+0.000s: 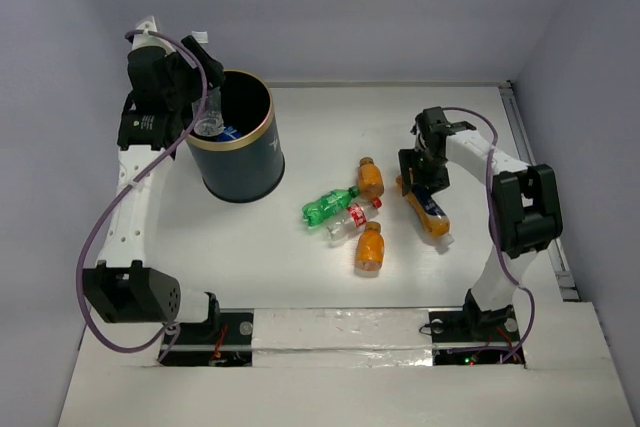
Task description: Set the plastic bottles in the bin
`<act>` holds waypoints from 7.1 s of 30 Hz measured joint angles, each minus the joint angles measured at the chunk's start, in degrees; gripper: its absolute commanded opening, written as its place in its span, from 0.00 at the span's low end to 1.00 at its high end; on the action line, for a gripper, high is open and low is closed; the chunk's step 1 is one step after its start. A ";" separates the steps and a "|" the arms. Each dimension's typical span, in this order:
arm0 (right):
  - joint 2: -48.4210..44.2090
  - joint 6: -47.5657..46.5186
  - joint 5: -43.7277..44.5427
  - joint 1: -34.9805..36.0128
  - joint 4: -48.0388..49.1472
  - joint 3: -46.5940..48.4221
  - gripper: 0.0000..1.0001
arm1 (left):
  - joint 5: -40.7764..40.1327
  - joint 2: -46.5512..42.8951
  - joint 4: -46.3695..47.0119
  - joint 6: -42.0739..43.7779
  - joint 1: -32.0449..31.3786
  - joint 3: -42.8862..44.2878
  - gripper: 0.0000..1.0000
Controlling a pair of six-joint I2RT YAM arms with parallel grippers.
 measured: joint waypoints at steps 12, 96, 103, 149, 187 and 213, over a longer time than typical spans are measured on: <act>-18.73 3.26 4.04 0.02 -1.75 6.21 0.58 | 5.97 0.33 1.57 -0.48 -0.15 1.07 0.85; -17.97 16.61 -2.80 11.63 27.41 -14.34 0.98 | 2.32 20.39 2.08 15.69 -40.13 -24.28 0.84; -9.64 14.10 -4.26 11.63 24.83 -9.60 0.99 | 0.55 24.30 1.66 15.69 -40.13 -23.87 0.73; -3.39 24.41 -14.75 21.49 22.99 43.10 0.57 | -1.64 -0.72 -12.55 4.42 -3.37 1.57 0.92; -62.62 32.89 -8.63 19.23 12.90 -36.06 0.94 | 2.36 4.07 -3.19 0.92 -53.66 -22.88 0.95; -47.39 37.73 -13.81 20.00 28.09 -47.65 1.00 | -1.86 22.93 1.86 1.44 -49.66 -20.13 0.62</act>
